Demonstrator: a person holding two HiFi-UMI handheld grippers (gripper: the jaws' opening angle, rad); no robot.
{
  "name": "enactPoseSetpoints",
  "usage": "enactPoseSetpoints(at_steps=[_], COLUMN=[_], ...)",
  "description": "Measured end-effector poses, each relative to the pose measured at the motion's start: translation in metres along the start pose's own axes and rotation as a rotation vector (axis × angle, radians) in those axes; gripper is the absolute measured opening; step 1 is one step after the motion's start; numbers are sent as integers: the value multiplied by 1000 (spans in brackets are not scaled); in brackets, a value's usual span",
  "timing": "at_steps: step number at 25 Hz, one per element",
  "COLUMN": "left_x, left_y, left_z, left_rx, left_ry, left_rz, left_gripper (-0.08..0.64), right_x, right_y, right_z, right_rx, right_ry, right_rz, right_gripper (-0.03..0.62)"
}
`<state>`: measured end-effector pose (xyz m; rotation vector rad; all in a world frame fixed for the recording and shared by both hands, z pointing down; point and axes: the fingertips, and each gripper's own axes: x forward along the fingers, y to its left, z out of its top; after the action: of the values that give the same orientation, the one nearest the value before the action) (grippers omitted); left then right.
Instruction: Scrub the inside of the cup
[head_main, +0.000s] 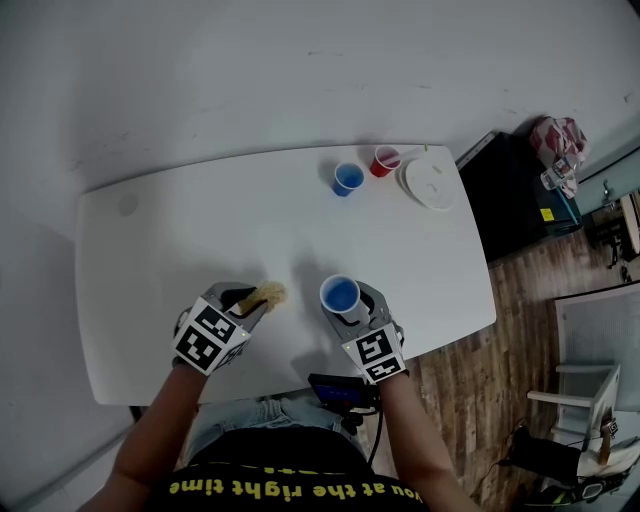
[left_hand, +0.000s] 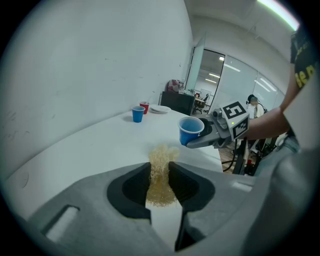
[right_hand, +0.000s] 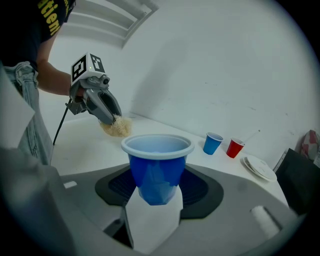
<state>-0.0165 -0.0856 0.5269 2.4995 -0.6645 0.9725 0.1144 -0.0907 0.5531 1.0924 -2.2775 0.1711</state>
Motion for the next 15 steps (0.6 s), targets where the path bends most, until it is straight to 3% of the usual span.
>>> enactPoseSetpoints(at_steps=[15], left_x=[15], left_y=[5], left_z=[-21], left_rx=[-51], left_ry=[50], left_rz=[8], left_gripper=[112], right_x=[1], right_y=[-4], right_z=[-9], right_rx=[120], right_ry=[-67], right_rz=[33], right_gripper=[262])
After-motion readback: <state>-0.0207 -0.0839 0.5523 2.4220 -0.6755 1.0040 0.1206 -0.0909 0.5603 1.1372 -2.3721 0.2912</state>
